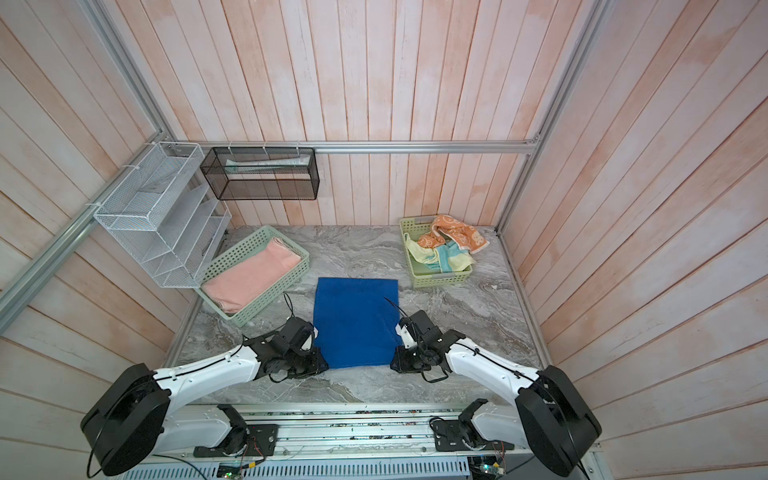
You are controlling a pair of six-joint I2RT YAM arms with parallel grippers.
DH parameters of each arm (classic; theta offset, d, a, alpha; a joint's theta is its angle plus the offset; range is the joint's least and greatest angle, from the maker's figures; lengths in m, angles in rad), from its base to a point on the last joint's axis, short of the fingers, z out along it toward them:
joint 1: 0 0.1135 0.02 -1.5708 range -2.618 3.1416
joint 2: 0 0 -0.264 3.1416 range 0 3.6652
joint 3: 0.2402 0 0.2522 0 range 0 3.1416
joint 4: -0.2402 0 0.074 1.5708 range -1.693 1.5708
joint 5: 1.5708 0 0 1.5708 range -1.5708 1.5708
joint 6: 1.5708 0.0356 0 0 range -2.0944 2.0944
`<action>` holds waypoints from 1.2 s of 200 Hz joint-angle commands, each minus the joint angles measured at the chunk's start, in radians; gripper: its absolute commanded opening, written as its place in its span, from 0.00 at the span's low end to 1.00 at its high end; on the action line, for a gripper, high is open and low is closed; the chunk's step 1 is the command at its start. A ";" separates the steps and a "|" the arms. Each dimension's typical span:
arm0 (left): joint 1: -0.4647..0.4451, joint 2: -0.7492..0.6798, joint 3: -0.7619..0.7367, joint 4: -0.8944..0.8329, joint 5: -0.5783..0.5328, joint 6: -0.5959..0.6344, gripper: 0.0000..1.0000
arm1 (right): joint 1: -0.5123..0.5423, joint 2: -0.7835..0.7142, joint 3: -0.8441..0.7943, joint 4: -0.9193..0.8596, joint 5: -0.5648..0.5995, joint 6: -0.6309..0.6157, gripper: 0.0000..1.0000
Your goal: Fold and stack the towels
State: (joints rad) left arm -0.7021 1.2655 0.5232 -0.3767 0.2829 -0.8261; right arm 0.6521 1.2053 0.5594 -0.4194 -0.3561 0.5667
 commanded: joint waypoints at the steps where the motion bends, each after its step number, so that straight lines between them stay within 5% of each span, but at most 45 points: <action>1: -0.008 -0.039 -0.037 -0.039 -0.025 -0.039 0.26 | 0.005 -0.019 0.054 -0.054 0.061 0.021 0.30; 40: 0.015 -0.062 0.067 -0.106 -0.065 0.022 0.26 | -0.052 0.117 0.268 -0.082 0.243 -0.144 0.30; 77: 0.157 0.019 0.293 -0.178 -0.024 0.234 0.35 | -0.190 0.354 0.548 0.005 0.322 -0.285 0.27; 145: 0.348 0.456 0.776 -0.134 -0.071 0.406 0.48 | -0.246 0.817 1.018 -0.072 0.356 -0.373 0.31; 188: 0.380 0.710 0.965 -0.113 -0.133 0.418 0.51 | -0.246 0.910 1.059 -0.101 0.403 -0.371 0.36; 240: 0.410 0.856 1.043 -0.104 -0.177 0.425 0.53 | -0.252 0.961 1.053 -0.105 0.389 -0.401 0.43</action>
State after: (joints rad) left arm -0.3046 2.0880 1.5249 -0.4900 0.1471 -0.4255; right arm 0.4088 2.1334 1.5932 -0.4992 0.0231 0.1886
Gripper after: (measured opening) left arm 0.530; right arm 0.428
